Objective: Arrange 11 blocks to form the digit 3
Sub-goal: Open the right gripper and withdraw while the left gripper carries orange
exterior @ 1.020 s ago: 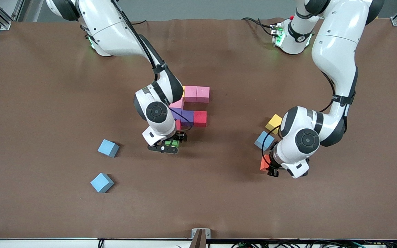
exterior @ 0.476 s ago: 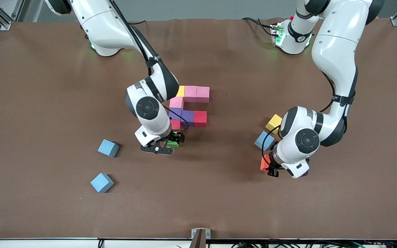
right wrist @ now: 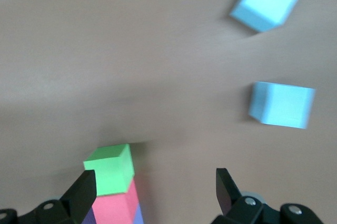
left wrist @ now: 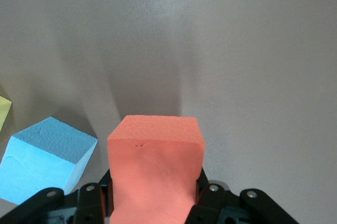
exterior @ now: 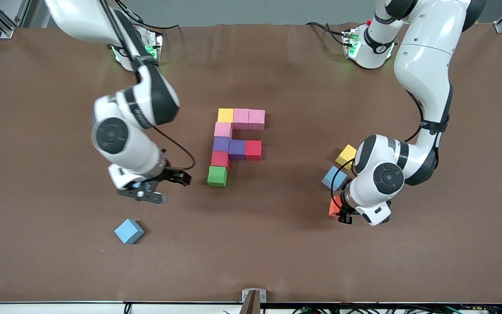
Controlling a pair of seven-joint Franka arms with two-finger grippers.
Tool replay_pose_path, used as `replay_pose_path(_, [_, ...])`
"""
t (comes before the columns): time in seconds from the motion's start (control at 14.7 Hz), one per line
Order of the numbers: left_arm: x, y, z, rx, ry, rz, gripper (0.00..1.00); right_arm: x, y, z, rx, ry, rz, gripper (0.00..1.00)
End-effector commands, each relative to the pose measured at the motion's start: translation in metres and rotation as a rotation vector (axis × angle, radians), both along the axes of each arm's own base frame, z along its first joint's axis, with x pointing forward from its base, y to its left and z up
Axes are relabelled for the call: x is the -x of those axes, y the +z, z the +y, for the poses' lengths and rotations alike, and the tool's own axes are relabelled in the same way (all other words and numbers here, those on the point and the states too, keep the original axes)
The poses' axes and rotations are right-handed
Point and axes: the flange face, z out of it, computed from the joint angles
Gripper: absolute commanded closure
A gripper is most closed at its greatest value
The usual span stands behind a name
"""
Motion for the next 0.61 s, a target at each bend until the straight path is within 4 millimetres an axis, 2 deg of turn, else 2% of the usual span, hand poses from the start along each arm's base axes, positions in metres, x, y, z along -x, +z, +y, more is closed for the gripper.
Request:
replay_pose_path(0.0, [0.008, 0.008, -0.029, 0.001, 0.021, -0.016, 0.63, 0.002, 0.031, -0.041, -0.013, 0.006, 0.023, 0.00])
replay_pose_path(0.07, [0.014, 0.009, -0.046, 0.002, 0.024, -0.018, 0.64, 0.003, 0.038, -0.050, -0.012, 0.044, 0.043, 0.00])
replay_pose_path(0.27, [0.026, 0.016, -0.084, 0.013, 0.053, -0.026, 0.64, -0.003, 0.055, -0.105, -0.013, 0.084, 0.121, 0.00])
replay_pose_path(0.41, [0.037, 0.014, -0.107, 0.013, 0.062, -0.021, 0.64, -0.007, 0.054, -0.142, -0.010, 0.035, 0.143, 0.00])
replay_pose_path(0.54, [0.048, 0.011, -0.127, 0.013, 0.065, -0.016, 0.64, -0.002, 0.057, -0.168, 0.011, 0.007, 0.200, 0.00])
